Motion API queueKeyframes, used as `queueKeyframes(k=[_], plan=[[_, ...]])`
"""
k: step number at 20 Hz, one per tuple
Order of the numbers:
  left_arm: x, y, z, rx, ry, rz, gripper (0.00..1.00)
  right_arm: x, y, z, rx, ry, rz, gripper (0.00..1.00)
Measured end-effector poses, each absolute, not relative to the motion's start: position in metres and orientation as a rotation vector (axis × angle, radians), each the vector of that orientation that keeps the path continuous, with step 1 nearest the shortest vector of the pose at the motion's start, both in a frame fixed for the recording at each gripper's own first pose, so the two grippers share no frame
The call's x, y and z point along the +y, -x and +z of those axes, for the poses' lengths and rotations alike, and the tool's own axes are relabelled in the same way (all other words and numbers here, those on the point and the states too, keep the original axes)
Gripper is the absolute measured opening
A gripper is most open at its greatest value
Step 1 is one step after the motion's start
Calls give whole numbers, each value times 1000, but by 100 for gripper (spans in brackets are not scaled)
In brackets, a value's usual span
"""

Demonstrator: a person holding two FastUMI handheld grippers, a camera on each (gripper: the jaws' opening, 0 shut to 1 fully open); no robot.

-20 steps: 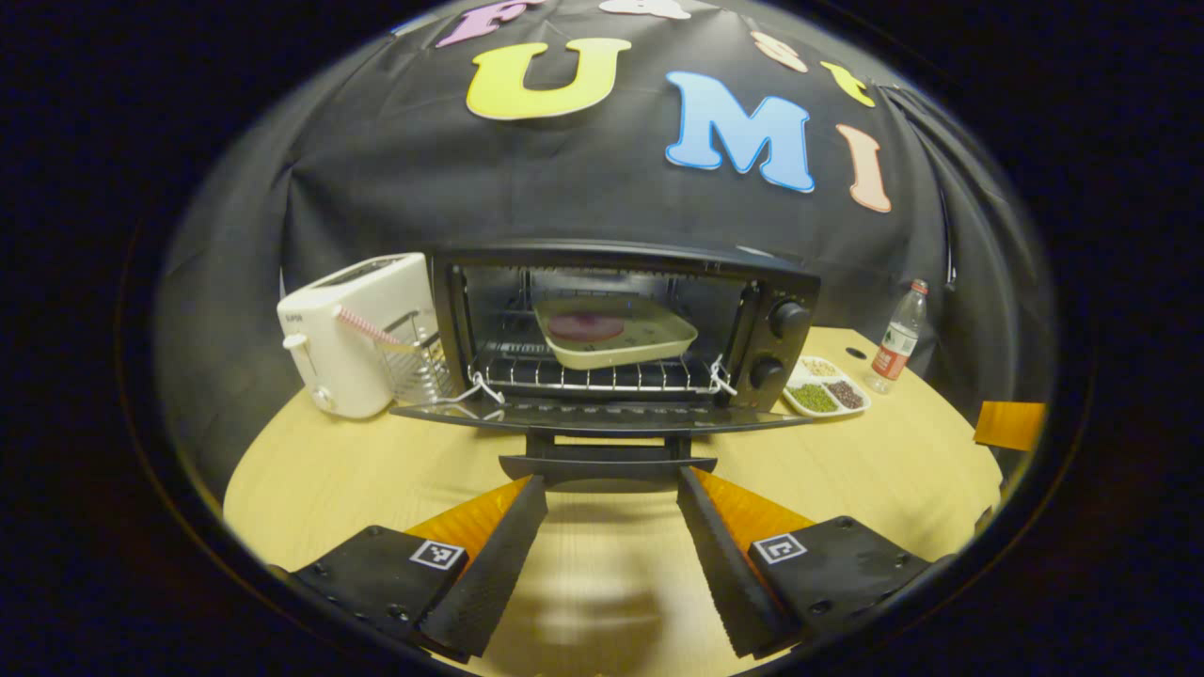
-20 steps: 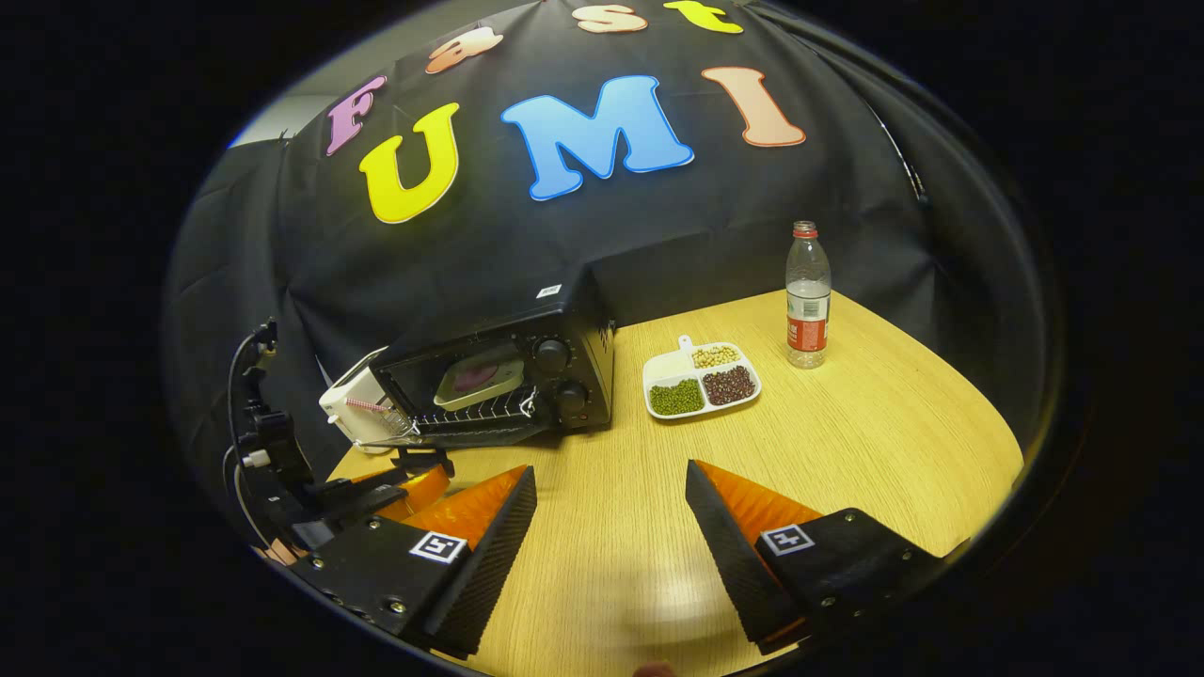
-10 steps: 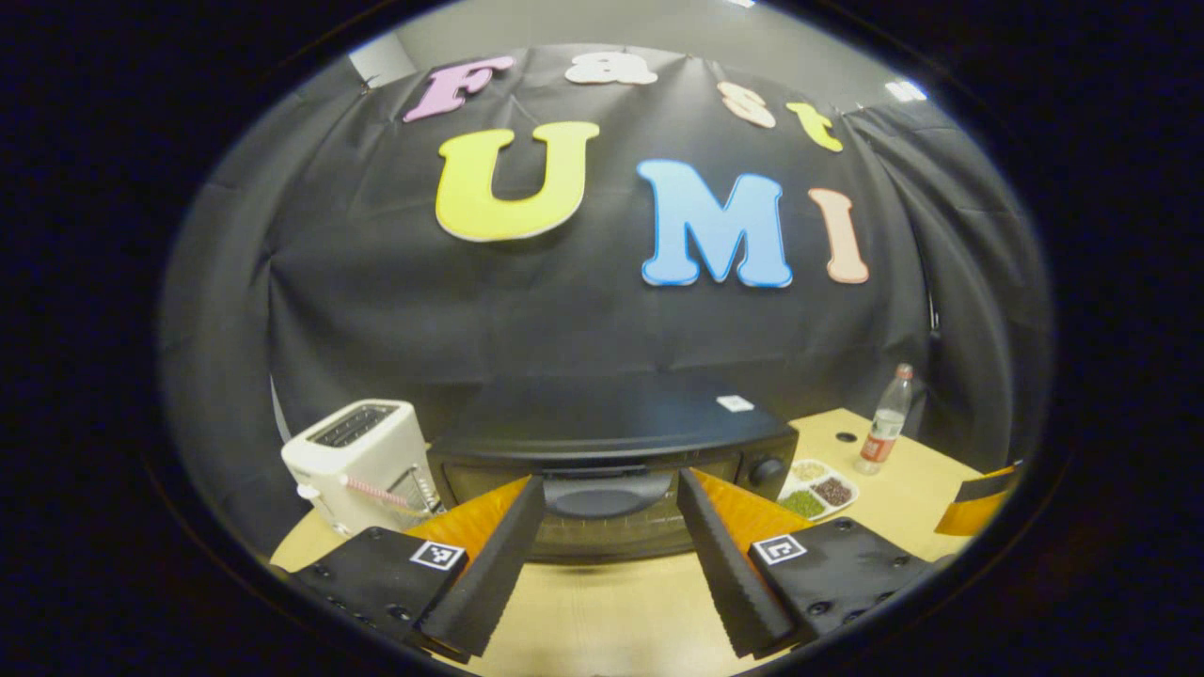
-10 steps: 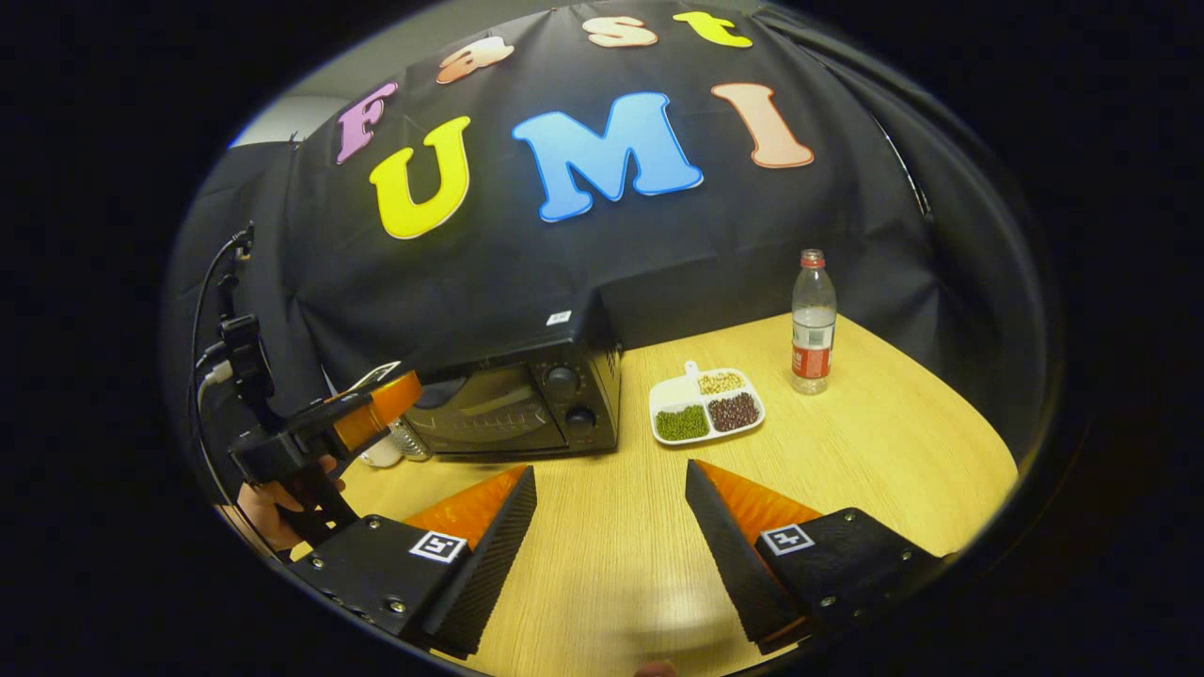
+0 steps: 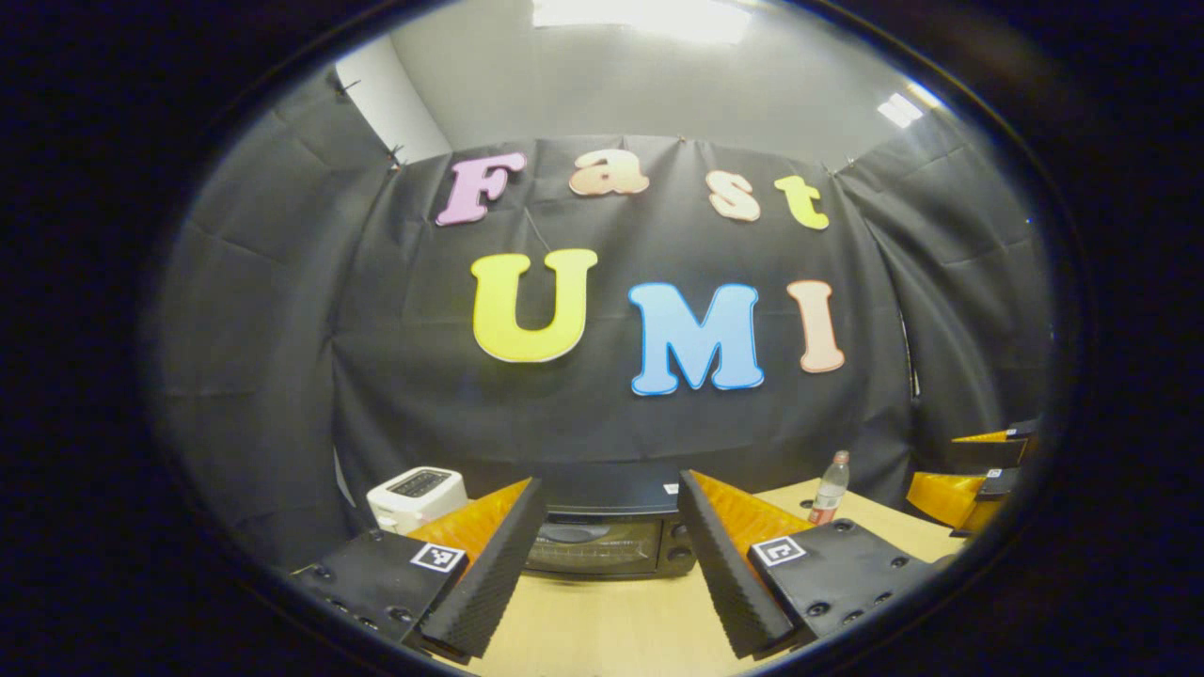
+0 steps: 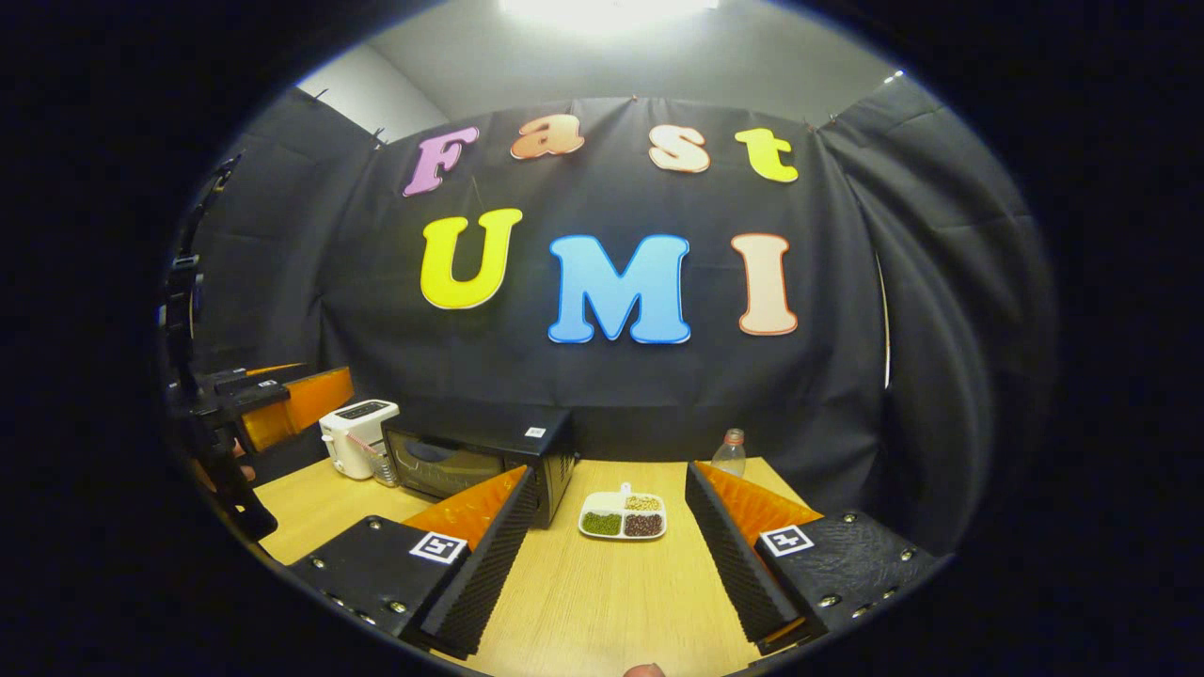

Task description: Open the electric oven with the left hand, put the food in, and close the electric oven.

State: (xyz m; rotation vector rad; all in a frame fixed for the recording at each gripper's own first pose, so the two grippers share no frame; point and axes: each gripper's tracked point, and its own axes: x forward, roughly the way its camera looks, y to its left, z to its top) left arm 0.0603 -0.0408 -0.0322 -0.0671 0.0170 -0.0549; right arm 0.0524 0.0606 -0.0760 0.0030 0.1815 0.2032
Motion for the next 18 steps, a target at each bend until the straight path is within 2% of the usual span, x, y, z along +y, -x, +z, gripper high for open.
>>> queueKeyframes(k=[4, 9, 14, 18], plan=[[-43, -4, 3, -43, 8, -43, 99, 48, -26, -58, 153, -36, 200, 98], [-34, 30, -4, -38, -11, -40, 99, 45, -6, -51, 143, 5, 161, 98], [-20, 47, 0, -43, 7, -72, 100, 57, 13, -39, 118, -31, 136, 98], [-11, 30, 8, -51, 21, -77, 99, 59, 22, -23, 78, -36, 110, 97]])
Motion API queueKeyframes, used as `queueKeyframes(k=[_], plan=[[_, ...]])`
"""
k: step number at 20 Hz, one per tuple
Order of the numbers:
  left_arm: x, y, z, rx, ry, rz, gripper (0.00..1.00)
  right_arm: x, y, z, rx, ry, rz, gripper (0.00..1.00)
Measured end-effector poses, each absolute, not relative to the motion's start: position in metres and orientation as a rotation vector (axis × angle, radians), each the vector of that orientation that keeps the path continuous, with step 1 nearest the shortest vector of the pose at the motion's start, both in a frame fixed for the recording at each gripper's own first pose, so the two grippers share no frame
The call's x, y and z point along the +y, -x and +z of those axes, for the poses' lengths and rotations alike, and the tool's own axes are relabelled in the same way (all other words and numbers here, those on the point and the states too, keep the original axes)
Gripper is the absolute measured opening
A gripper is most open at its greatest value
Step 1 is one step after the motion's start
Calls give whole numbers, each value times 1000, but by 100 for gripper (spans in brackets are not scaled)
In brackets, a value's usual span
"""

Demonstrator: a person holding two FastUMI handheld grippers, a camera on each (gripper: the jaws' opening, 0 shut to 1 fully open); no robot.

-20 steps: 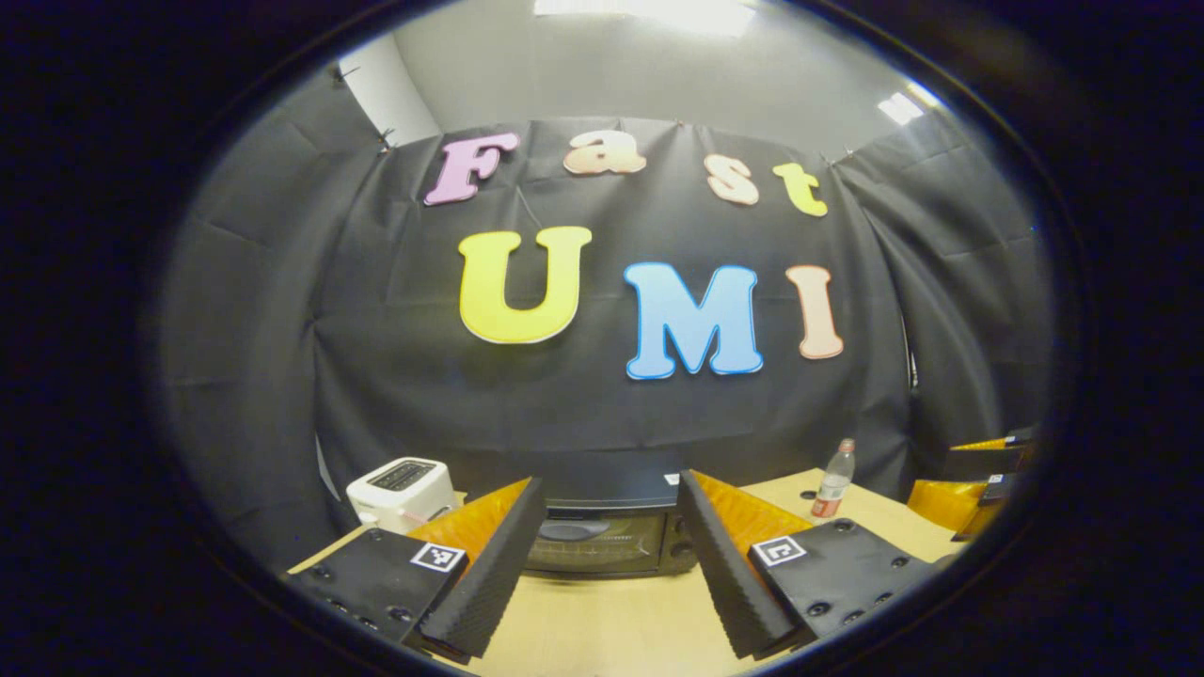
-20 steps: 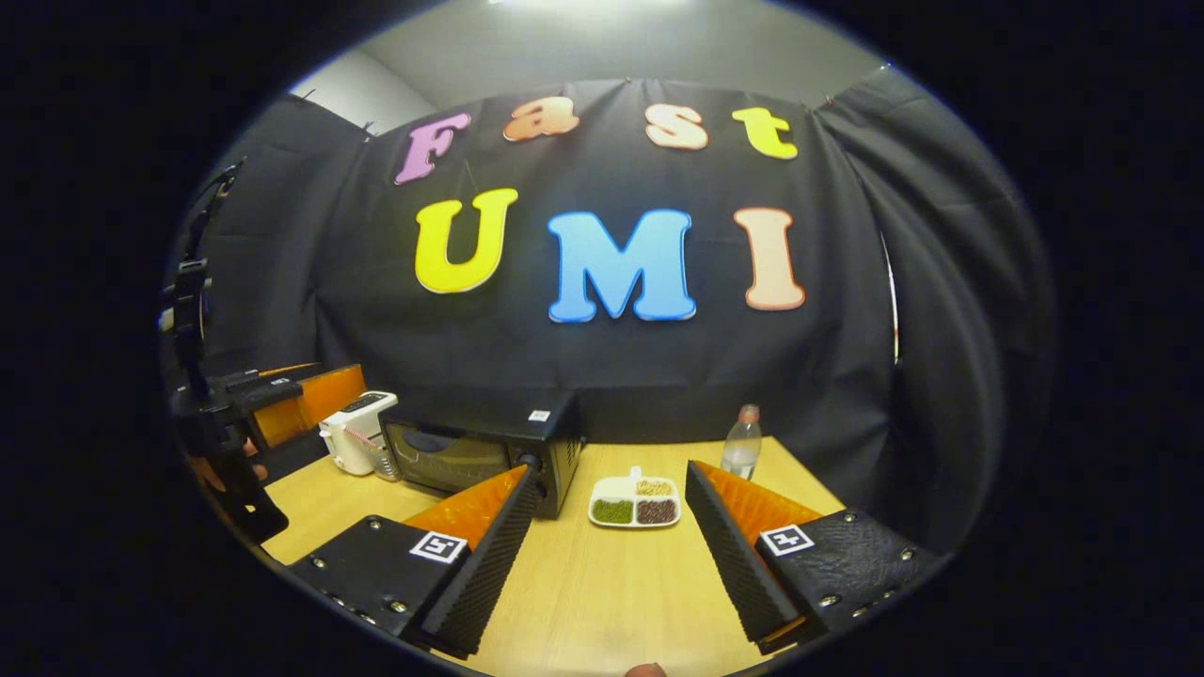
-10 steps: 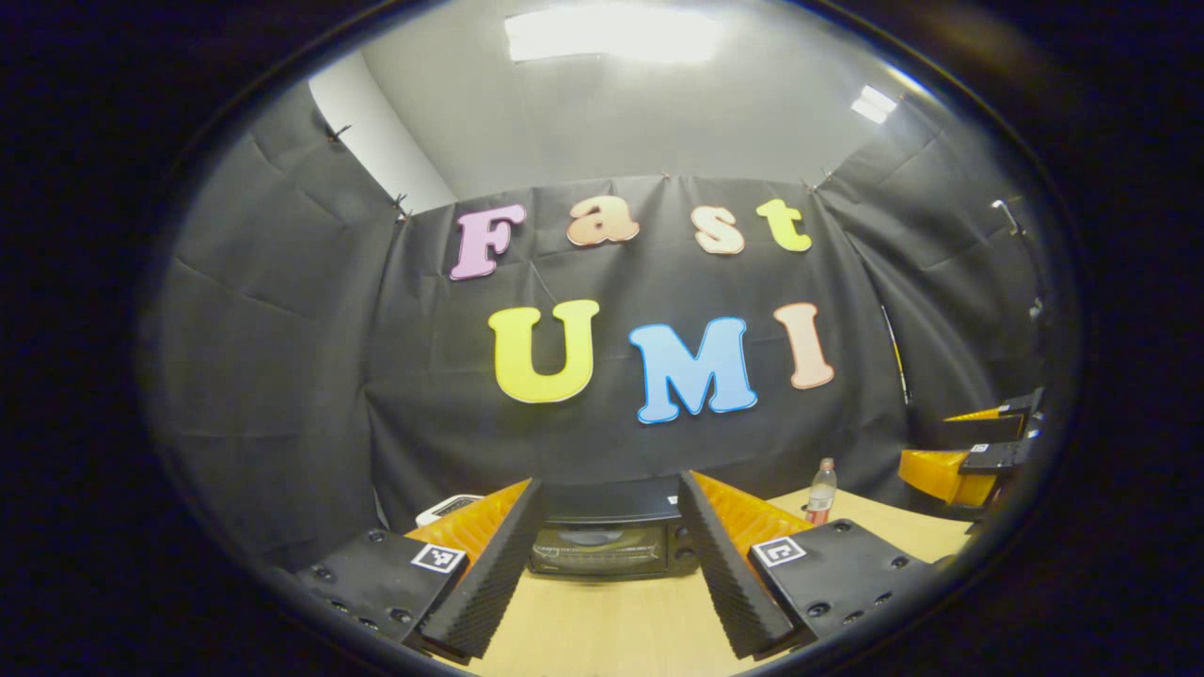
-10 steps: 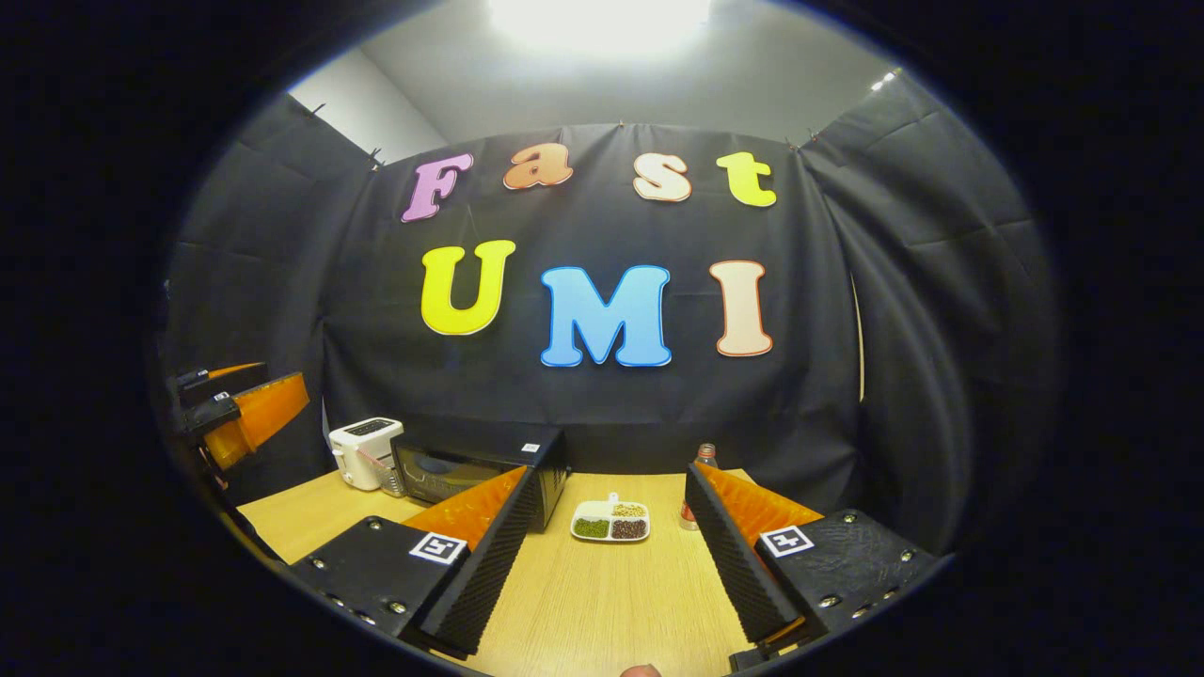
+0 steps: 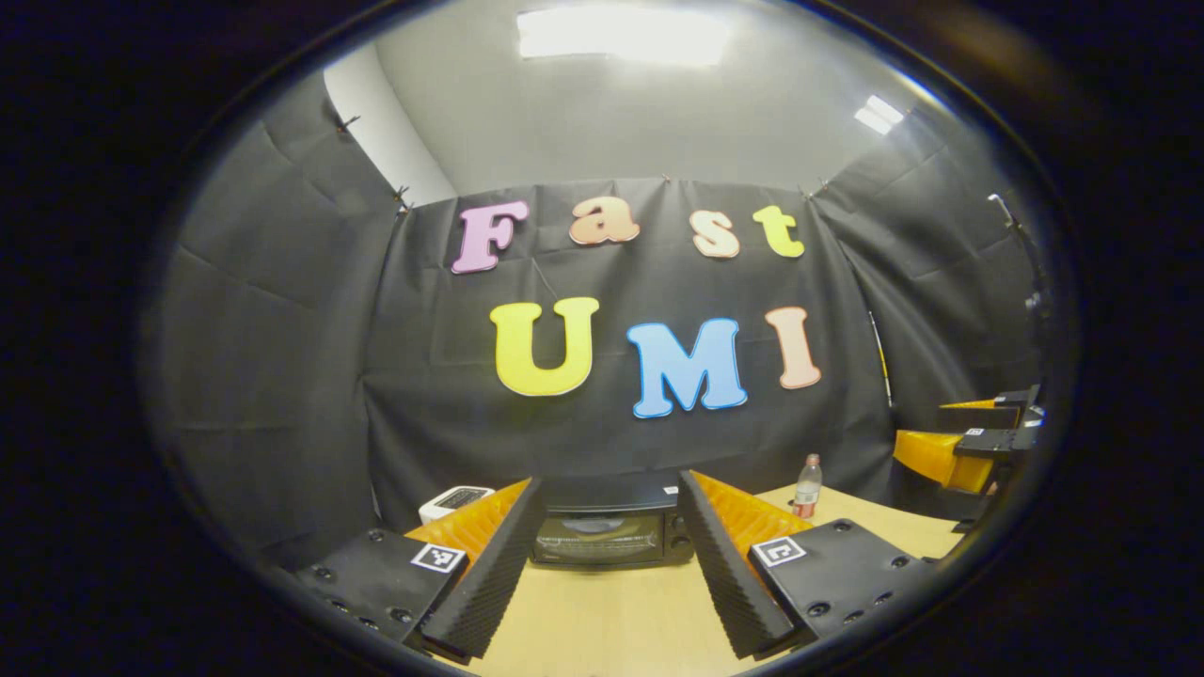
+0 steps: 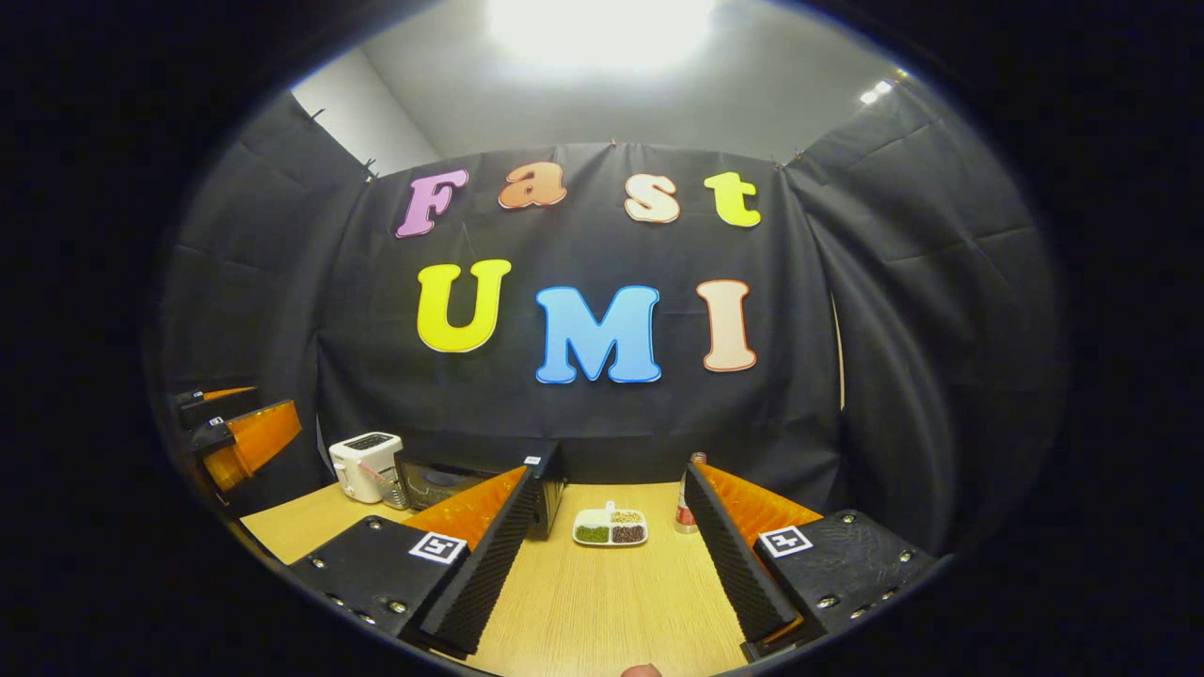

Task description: Open the electric oven with the left hand, put the food in, and close the electric oven.

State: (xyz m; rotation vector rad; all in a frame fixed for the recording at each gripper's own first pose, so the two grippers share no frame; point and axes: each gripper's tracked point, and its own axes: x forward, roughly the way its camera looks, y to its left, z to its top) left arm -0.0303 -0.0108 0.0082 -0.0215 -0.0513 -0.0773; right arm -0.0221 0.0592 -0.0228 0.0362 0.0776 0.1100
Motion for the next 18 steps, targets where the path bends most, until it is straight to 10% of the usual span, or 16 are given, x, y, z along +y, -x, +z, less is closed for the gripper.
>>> queueKeyframes(k=[18], plan=[[16, 45, 8, -64, 34, -100, 99, 88, 52, -17, 78, -37, 109, 97]])
